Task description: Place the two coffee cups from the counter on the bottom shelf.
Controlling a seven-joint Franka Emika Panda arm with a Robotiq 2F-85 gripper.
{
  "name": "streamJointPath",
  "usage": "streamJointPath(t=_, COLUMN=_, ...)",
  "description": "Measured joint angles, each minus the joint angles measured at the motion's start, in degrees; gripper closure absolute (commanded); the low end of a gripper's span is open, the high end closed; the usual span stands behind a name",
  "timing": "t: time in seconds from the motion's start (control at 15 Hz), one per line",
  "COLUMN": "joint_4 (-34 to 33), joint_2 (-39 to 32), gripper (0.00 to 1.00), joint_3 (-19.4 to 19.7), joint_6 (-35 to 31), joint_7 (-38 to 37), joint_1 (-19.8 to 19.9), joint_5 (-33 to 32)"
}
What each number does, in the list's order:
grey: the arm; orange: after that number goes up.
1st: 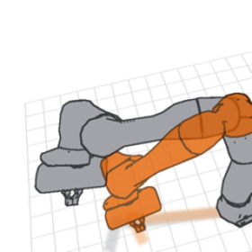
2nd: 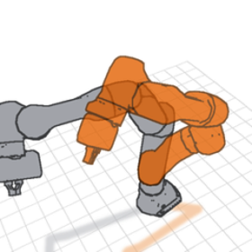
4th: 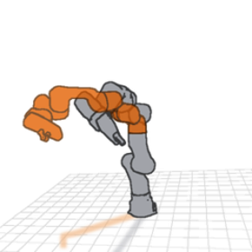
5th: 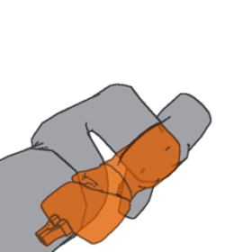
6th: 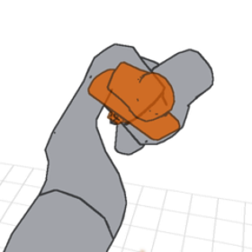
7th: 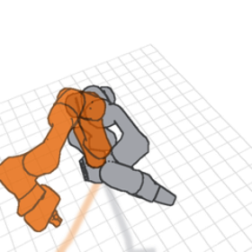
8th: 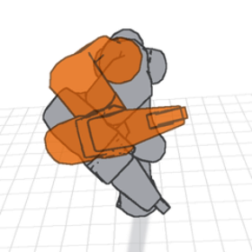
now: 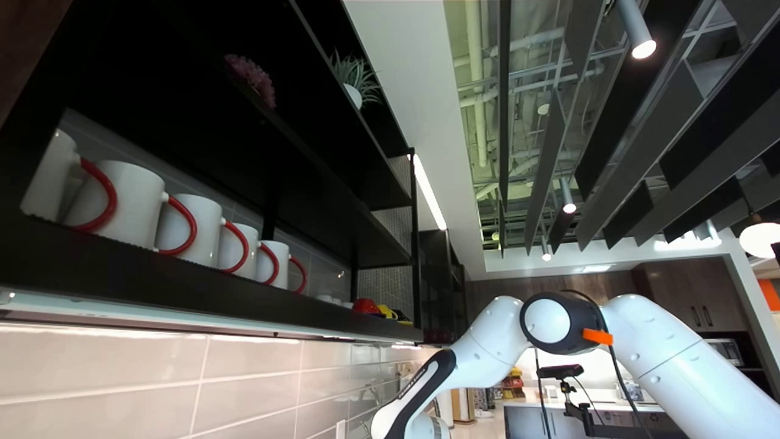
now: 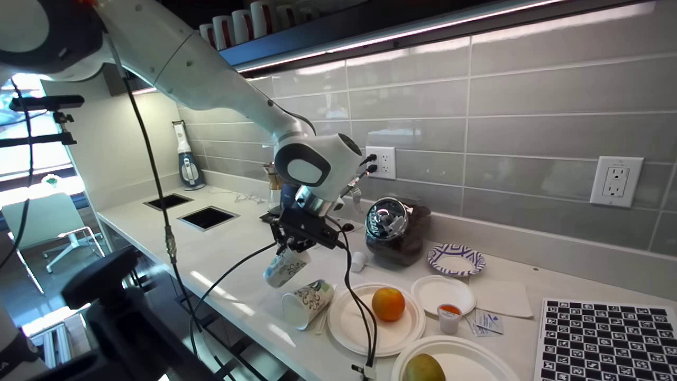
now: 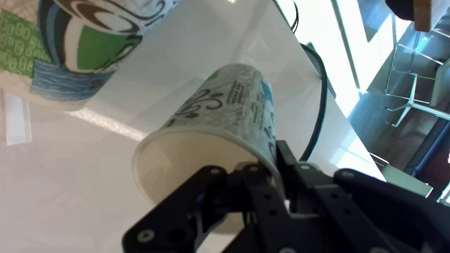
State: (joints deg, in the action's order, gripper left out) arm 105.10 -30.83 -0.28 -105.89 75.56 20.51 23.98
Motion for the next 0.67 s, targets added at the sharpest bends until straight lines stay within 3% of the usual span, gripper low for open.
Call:
streamJointPath(t=0.4, joint_4=4.75, joint_2=9.1, gripper=0.99, joint_3=0.56, joint_6=3.7, joint_7=-0.2, joint_1=-0.38, joint_5=0.68)
streamJointPath(t=0.67, joint_4=9.08, joint_2=17.38, gripper=0.99, joint_3=2.44, joint_6=6.12, joint_7=-4.24, joint_1=-1.15, joint_5=2.0)
